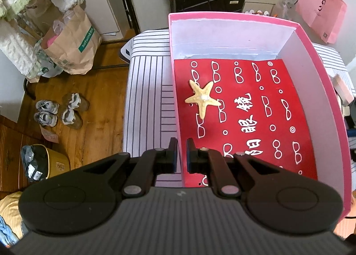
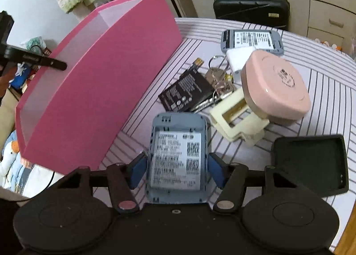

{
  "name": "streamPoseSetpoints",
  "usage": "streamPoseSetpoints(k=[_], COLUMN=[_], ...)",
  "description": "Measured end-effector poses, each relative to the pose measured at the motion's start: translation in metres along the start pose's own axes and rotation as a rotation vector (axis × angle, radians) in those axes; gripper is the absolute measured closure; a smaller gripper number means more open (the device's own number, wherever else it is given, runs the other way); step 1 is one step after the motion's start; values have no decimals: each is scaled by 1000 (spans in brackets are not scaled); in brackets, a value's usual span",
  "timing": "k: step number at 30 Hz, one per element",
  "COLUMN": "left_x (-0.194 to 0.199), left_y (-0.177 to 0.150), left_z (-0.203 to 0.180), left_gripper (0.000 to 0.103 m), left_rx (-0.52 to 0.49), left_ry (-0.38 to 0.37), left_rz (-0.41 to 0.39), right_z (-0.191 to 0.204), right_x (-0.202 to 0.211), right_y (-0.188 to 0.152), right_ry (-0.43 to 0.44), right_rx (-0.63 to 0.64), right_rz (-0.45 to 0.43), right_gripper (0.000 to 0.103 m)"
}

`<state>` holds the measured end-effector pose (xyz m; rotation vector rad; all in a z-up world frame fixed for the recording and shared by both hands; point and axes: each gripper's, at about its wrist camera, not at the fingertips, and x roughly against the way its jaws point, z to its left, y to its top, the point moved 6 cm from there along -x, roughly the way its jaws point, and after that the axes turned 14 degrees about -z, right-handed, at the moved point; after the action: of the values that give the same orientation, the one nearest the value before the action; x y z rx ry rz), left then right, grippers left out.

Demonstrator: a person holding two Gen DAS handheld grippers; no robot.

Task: Organize rigid objects
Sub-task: 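Grasp the grey wifi router with the right gripper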

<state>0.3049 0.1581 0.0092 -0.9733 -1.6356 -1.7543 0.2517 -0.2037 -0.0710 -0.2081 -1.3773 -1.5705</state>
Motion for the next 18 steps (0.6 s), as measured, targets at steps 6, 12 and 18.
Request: streamPoseSetpoints(k=[6, 12, 18], left_x=[5, 5, 6], left_y=[-1, -2, -2], left_z=[-2, -2, -2], left_gripper=[96, 96, 95], left_rx=[-55, -96, -136], left_ry=[-21, -59, -90], left_rz=[27, 48, 38], right_z=[13, 22, 45], right_x=[-3, 9, 37], right_y=[-3, 5, 36], right_ry=[-87, -165, -160], right_rx=[79, 76, 78], right_rz=[-33, -81, -159], right_gripper=[39, 39, 39])
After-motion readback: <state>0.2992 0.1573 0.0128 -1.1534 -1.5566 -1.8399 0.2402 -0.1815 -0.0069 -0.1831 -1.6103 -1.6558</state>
